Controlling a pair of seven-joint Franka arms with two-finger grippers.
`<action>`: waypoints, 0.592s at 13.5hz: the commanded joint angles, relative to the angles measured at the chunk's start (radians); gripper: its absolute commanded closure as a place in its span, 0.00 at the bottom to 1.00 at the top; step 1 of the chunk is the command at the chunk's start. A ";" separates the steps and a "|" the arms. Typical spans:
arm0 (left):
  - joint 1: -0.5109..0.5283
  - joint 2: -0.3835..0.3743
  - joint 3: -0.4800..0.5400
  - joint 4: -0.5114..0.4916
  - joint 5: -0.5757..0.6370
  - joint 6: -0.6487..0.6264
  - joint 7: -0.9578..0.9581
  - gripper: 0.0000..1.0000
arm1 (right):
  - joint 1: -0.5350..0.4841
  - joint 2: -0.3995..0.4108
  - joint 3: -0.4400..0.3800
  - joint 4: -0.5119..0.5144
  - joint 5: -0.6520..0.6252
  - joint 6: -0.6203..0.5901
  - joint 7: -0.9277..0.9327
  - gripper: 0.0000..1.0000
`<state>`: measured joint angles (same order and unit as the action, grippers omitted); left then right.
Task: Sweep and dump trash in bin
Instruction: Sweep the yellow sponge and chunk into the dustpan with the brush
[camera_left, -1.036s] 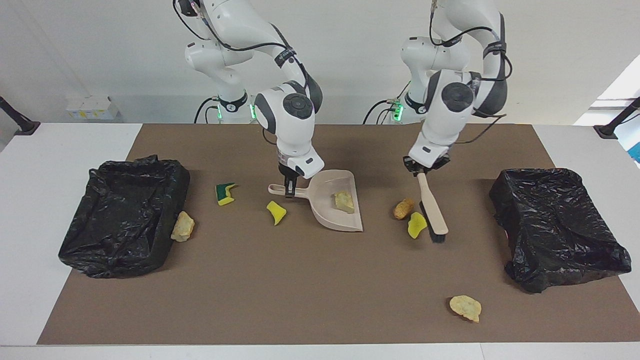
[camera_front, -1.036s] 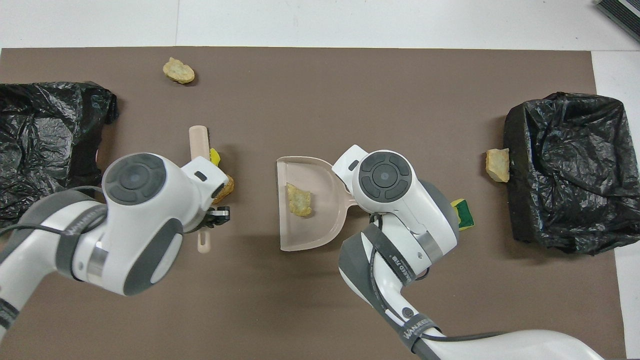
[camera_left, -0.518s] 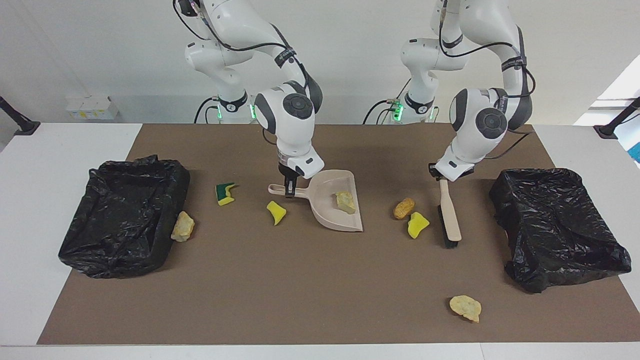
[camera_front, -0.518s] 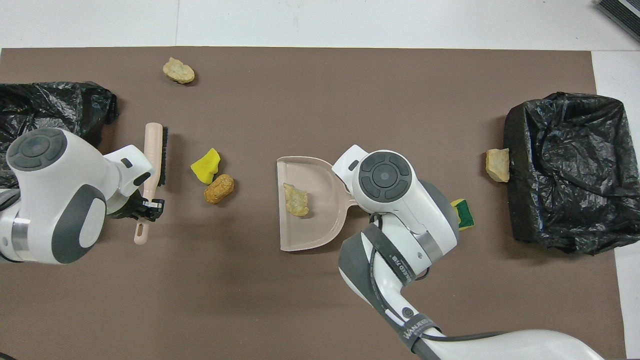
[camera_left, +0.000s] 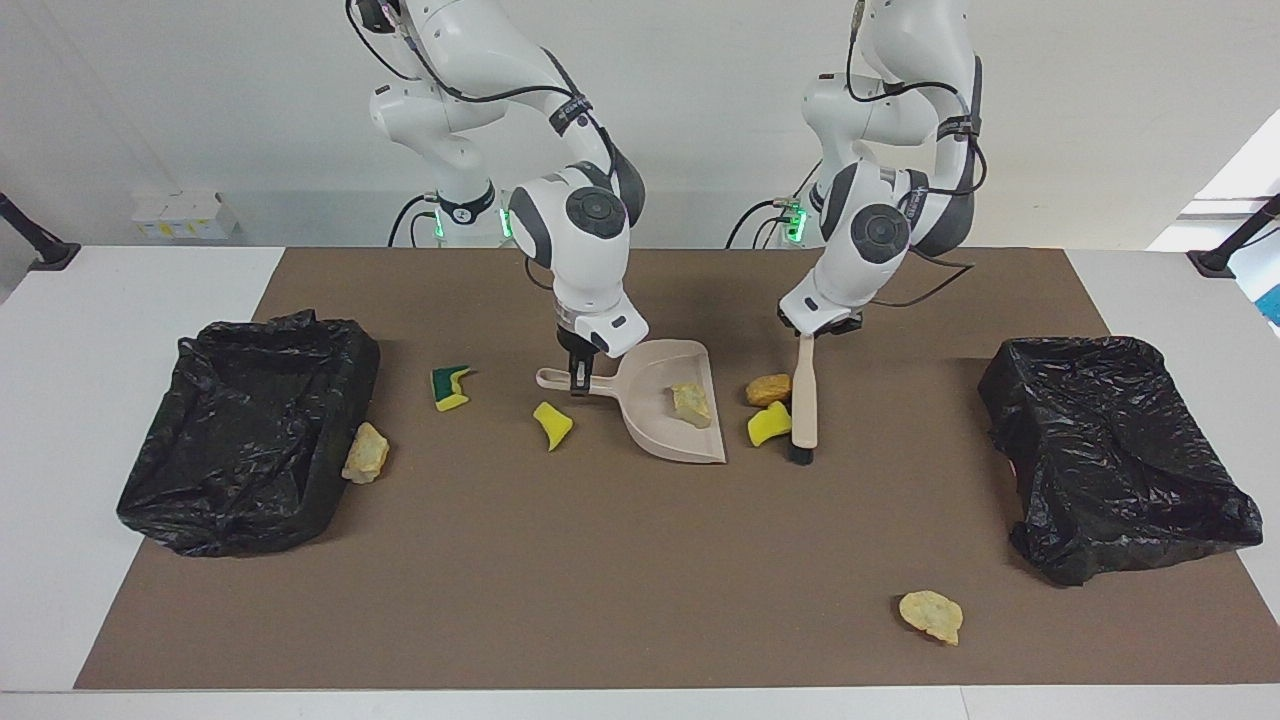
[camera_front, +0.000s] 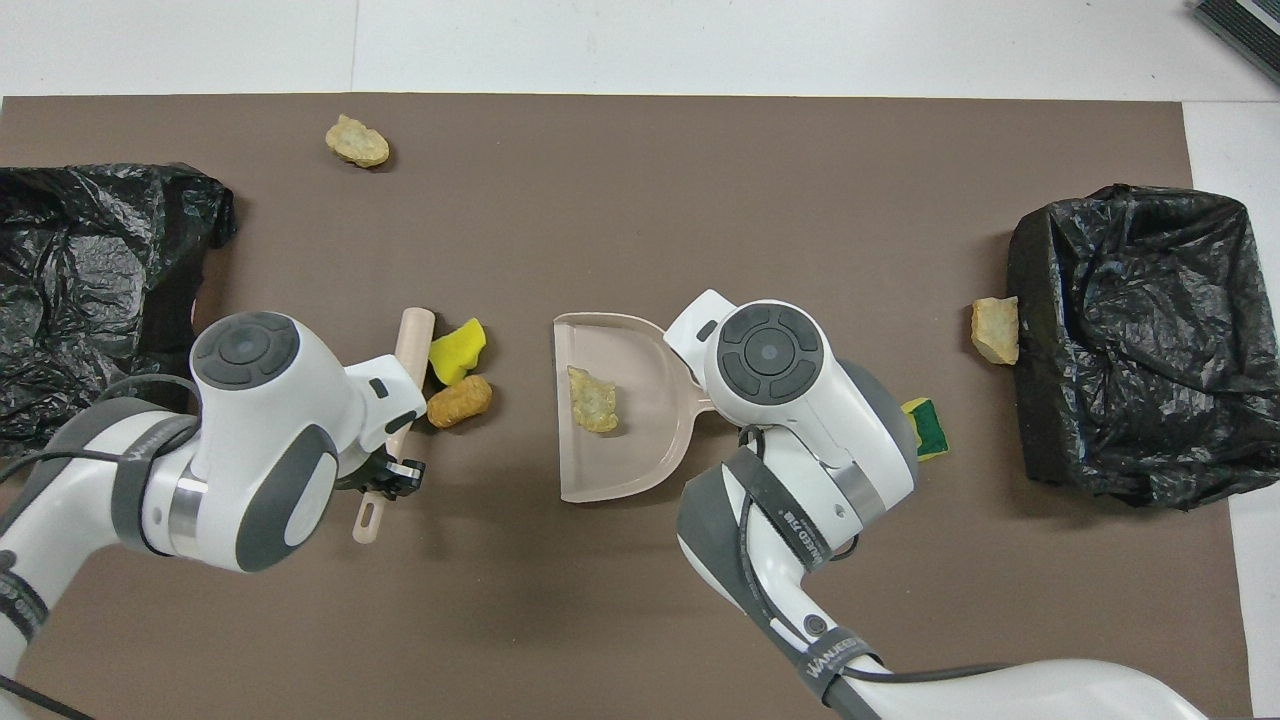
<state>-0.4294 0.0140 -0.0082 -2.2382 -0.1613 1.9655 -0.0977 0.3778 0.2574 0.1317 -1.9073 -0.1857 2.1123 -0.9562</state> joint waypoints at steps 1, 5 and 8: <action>-0.104 -0.029 0.013 -0.034 -0.095 0.035 -0.028 1.00 | -0.002 0.009 0.005 0.001 -0.014 0.017 0.010 1.00; -0.230 -0.016 0.011 0.018 -0.164 0.081 -0.166 1.00 | -0.002 0.009 0.005 0.001 -0.014 0.018 0.010 1.00; -0.230 0.006 0.013 0.078 -0.164 0.067 -0.235 1.00 | -0.002 0.009 0.005 0.001 -0.014 0.018 0.011 1.00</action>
<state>-0.6562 0.0108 -0.0139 -2.1958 -0.3128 2.0426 -0.3060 0.3778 0.2577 0.1317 -1.9073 -0.1857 2.1123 -0.9562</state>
